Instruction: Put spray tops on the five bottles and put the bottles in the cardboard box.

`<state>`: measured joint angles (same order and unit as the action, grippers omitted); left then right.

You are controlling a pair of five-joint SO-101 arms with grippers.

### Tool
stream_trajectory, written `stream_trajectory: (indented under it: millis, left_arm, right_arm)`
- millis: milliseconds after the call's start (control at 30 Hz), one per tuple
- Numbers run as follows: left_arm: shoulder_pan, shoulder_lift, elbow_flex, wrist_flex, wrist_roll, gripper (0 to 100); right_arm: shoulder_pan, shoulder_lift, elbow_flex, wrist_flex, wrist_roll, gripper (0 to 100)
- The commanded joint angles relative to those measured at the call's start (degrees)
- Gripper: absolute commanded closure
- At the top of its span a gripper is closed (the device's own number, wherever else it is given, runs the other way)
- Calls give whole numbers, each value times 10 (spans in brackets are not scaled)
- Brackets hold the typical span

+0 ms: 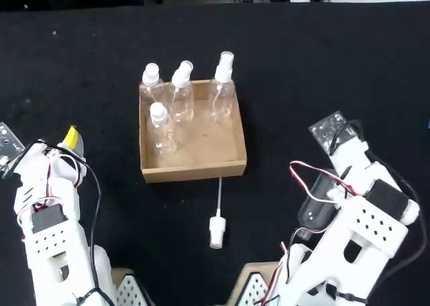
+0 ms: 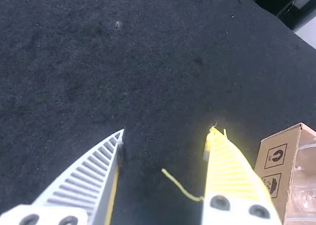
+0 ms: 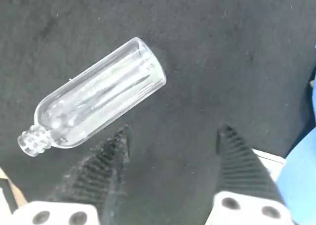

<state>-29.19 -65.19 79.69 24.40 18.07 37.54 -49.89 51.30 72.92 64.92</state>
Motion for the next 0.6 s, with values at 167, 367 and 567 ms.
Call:
stream_trajectory:
  millis: [167,367,567]
  left_arm:
    - [-7,-12,-10,-15,2,766]
    - [-7,-12,-8,-15,2,766]
    - [-7,-12,-8,-15,2,766]
  right_arm:
    - [57,76,-145,2,20,723]
    - [86,227,-276,-4,-3,829]
    - [84,243,-274,64,225,792]
